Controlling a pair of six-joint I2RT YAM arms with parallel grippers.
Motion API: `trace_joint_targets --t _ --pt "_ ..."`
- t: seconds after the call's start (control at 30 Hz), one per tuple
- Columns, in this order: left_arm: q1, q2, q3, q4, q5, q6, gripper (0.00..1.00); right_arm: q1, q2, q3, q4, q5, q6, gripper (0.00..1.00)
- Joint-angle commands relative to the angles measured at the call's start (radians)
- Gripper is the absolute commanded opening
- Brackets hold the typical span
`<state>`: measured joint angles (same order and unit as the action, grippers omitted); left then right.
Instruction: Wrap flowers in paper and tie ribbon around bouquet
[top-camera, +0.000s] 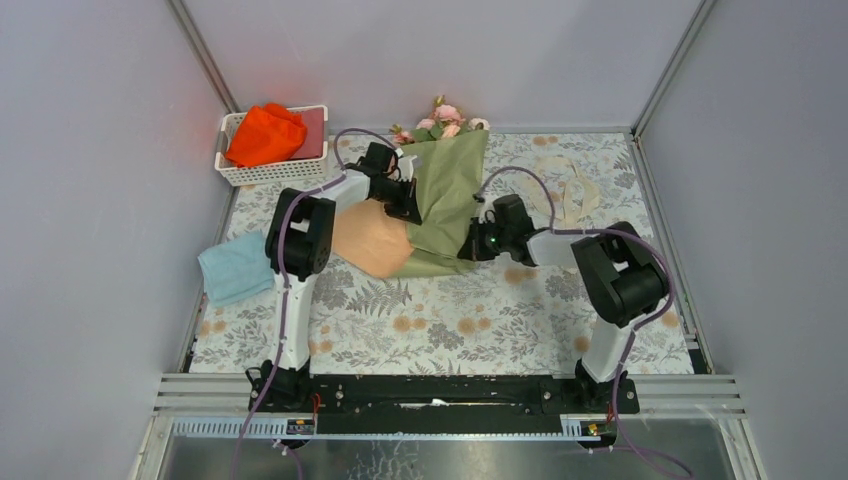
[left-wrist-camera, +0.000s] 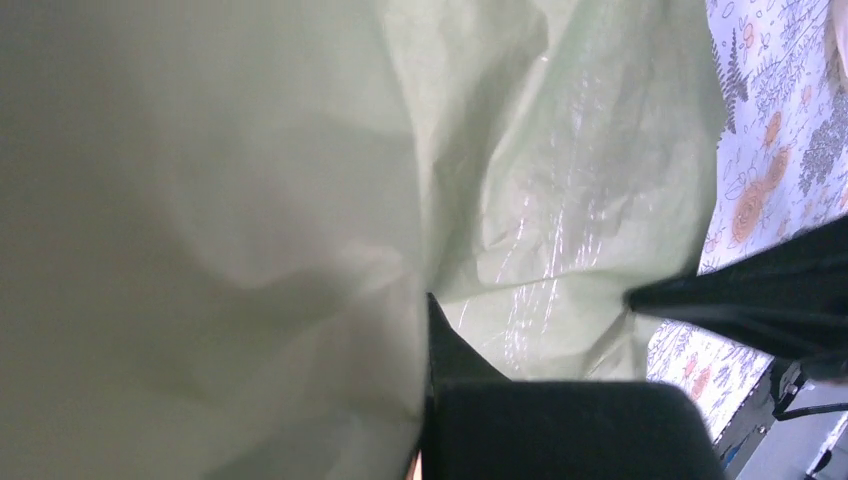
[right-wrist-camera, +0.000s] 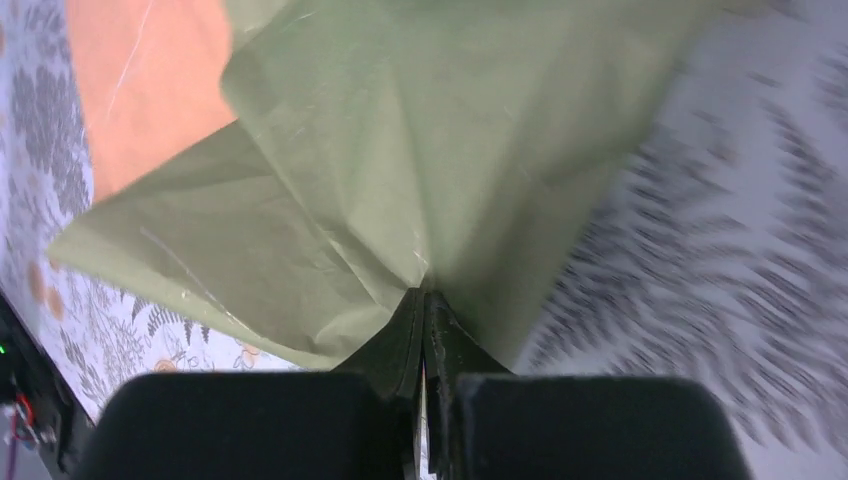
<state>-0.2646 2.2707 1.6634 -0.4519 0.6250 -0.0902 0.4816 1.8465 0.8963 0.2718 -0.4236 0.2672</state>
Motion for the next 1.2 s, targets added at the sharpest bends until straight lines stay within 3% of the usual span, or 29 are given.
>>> trace_joint_targets --t 0.0,0.1,0.23,0.47,0.6,0.7,0.8,0.93,1.0,1.1,1.17 --pt "0.004 -0.018 -0.026 -0.033 -0.083 0.07 0.0 -0.093 -0.107 -0.131 -0.079 0.152 0.128 0.0" --pt "-0.006 -0.03 -0.064 -0.028 -0.037 0.08 0.0 -0.115 -0.241 -0.213 -0.081 0.198 0.137 0.0" --pt "-0.018 -0.04 -0.099 -0.012 -0.02 0.083 0.0 -0.113 -0.299 -0.131 -0.093 0.144 0.077 0.0" --pt "-0.018 -0.036 -0.088 -0.013 -0.038 0.079 0.0 -0.113 -0.043 0.143 0.068 -0.09 0.11 0.0" --pt "-0.017 -0.032 -0.093 -0.014 -0.052 0.083 0.0 -0.113 0.109 0.213 0.111 -0.148 0.167 0.0" --pt "-0.015 -0.029 -0.087 -0.025 -0.066 0.083 0.0 -0.119 0.136 0.192 0.018 -0.006 0.157 0.0" --pt "-0.013 -0.027 -0.088 -0.032 -0.073 0.107 0.0 -0.147 0.058 0.078 0.0 0.176 0.156 0.0" --pt "-0.013 -0.024 -0.089 -0.038 -0.07 0.118 0.0 -0.167 -0.022 0.029 -0.087 0.196 0.082 0.0" --pt "-0.013 -0.024 -0.085 -0.039 -0.068 0.118 0.0 -0.166 -0.074 0.012 -0.108 0.154 0.069 0.11" --pt "-0.013 -0.026 -0.082 -0.039 -0.069 0.116 0.0 -0.167 -0.128 -0.026 -0.095 0.088 0.091 0.45" --pt "-0.013 -0.026 -0.083 -0.039 -0.066 0.116 0.0 -0.167 -0.128 -0.035 -0.079 0.015 0.118 0.54"
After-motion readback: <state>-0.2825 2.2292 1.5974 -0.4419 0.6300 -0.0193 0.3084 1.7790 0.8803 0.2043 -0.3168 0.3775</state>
